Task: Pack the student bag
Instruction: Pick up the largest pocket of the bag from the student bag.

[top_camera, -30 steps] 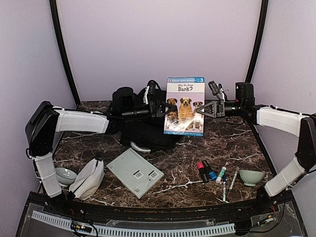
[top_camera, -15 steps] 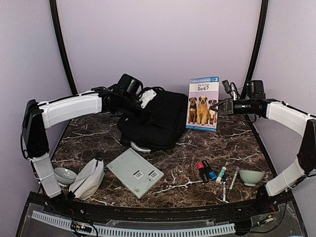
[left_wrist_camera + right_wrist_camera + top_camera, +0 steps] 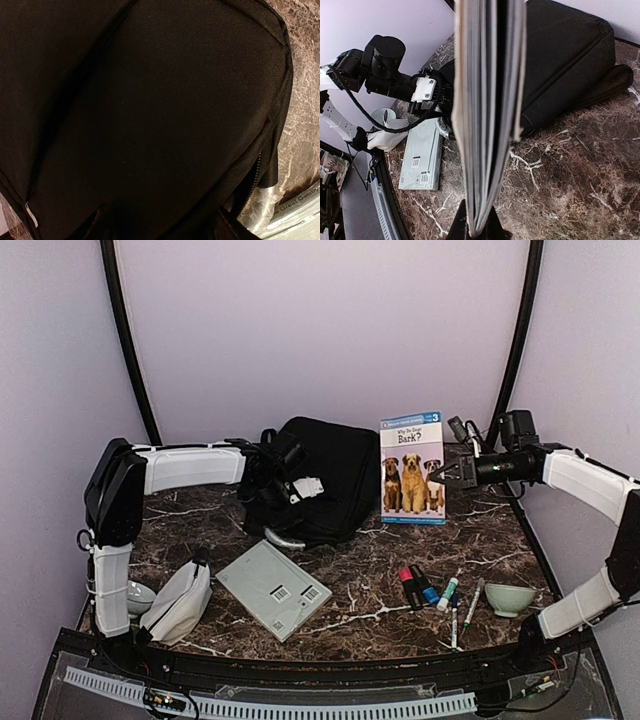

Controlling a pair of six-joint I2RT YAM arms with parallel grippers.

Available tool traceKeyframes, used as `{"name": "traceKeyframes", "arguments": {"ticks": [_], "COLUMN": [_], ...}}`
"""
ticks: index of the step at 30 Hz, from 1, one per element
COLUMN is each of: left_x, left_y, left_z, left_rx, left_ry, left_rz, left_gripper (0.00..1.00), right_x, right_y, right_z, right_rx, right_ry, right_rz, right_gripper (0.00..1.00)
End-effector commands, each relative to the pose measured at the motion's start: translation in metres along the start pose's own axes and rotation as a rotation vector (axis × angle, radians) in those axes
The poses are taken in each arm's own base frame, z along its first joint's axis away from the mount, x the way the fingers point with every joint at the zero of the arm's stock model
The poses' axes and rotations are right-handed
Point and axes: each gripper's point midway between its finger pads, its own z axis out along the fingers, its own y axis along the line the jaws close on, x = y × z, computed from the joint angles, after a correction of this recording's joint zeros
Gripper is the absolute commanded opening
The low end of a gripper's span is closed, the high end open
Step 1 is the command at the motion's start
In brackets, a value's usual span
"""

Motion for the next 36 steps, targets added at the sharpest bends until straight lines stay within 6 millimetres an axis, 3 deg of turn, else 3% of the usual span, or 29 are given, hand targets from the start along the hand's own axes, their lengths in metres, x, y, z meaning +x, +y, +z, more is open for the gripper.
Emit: {"name": "traceKeyframes", "arguments": {"ticks": [1,5,8,12,15,17,20,24,28,31,36], "left_x": [-0.008,-0.003,0.000,-0.001,-0.014,-0.025,-0.053,-0.102,-0.138,-0.157,-0.172], "left_y": [0.011,0.009,0.005,0.010,0.013,0.014,0.021,0.036,0.048,0.052,0.054], "left_z": [-0.003,0.009,0.017,0.023,0.015,0.006,-0.019,-0.074,-0.118,-0.138,-0.147], "left_rx": [-0.045,-0.043,-0.025,-0.056,-0.056,-0.046,-0.040,-0.036,-0.011,0.023,0.073], "left_ry": [-0.025,-0.002,0.013,0.052,0.016,-0.017,-0.125,-0.375,-0.580,-0.692,-0.782], "left_rz": [0.043,0.070,0.083,0.082,0.047,0.009,-0.075,-0.210,-0.323,-0.393,-0.466], "left_gripper": [0.65,0.61,0.52,0.22,0.06,0.00,0.00,0.00,0.00,0.00,0.00], "right_x": [-0.006,-0.004,-0.003,-0.006,-0.011,-0.016,-0.025,-0.046,-0.057,-0.056,-0.041], "right_y": [0.011,0.009,0.004,-0.003,-0.002,-0.013,-0.030,-0.014,-0.013,0.004,0.047], "right_z": [-0.007,-0.008,-0.008,-0.010,-0.012,-0.016,-0.030,-0.043,-0.049,-0.046,-0.036], "right_rx": [-0.002,0.015,0.041,0.095,0.103,0.185,0.303,0.247,0.279,0.176,-0.082], "right_ry": [-0.037,-0.041,-0.038,-0.031,-0.030,-0.023,0.000,-0.021,-0.041,-0.021,0.027], "right_rz": [-0.072,-0.075,-0.069,-0.080,-0.092,-0.099,-0.124,-0.118,-0.028,0.004,0.071], "right_gripper": [0.00,0.00,0.00,0.00,0.00,0.00,0.00,0.00,0.00,0.00,0.00]}}
